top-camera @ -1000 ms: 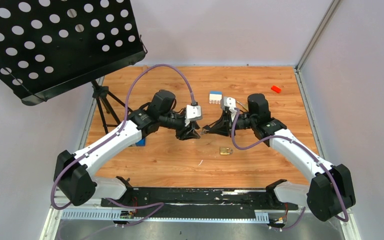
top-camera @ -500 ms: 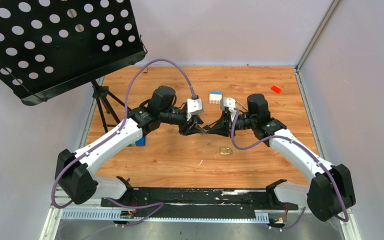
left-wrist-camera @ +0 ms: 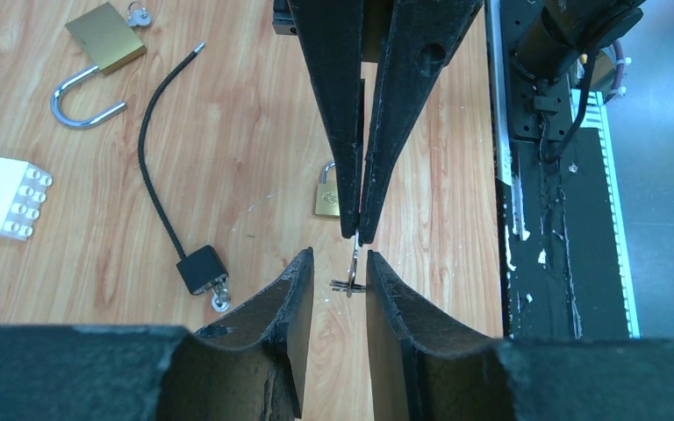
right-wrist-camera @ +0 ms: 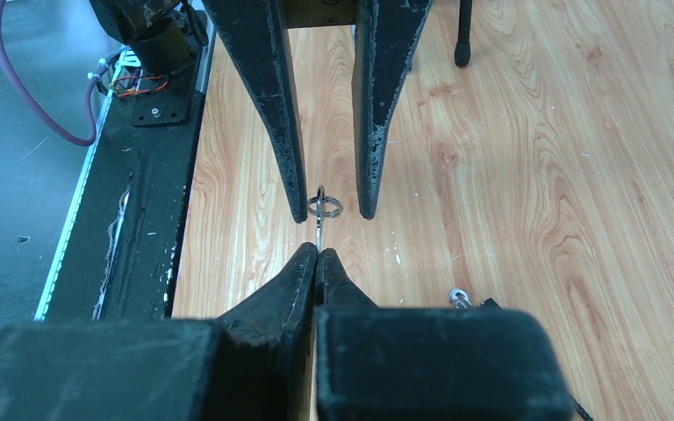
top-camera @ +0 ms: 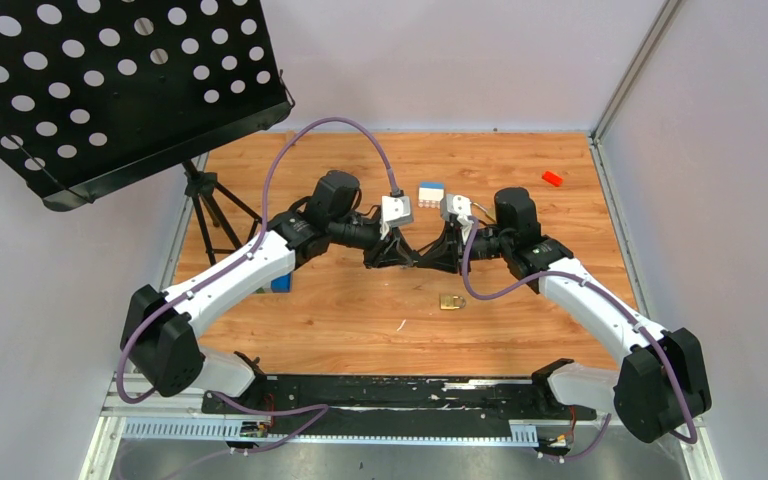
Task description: Unlock with the key
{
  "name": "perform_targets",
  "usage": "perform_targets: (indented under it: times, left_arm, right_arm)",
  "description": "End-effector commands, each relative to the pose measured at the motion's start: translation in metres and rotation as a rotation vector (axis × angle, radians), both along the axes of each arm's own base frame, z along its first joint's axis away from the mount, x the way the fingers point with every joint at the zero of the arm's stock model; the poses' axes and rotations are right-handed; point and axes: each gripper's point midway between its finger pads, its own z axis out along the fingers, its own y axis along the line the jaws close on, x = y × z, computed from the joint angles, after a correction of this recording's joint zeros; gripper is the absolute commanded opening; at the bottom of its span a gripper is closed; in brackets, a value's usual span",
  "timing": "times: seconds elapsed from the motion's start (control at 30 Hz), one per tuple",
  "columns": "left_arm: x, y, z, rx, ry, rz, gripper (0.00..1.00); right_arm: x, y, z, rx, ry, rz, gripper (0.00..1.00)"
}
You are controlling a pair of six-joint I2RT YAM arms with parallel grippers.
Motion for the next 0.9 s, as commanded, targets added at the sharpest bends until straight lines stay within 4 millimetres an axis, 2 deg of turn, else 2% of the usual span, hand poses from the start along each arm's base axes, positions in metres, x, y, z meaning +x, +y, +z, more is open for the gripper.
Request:
perform_targets:
  times: [0.0, 0.5, 0.63, 0.87]
  left_arm:
    - [0.001, -0.004, 0.018, -0.042, -0.016, -0.021, 0.35]
    - [-0.007, -0.004, 0.008, -0.041, 0.048, -0.028, 0.30]
    - [-0.005, -0.003, 0.010, -0.071, 0.060, -0.001, 0.38]
    - [0.001, 0.001, 0.016, -0.126, 0.081, 0.045, 0.41]
  right_arm:
    - [-0.001, 0.000, 0.009, 0.020, -0.046, 0.013, 0.00]
    - [0.000, -0.002, 0.010, 0.024, -0.061, -0.006, 0.00]
    - [0.000, -0.003, 0.011, 0.027, -0.069, -0.012, 0.00]
    - [0.000, -0.004, 0.012, 0.041, -0.078, -0.016, 0.00]
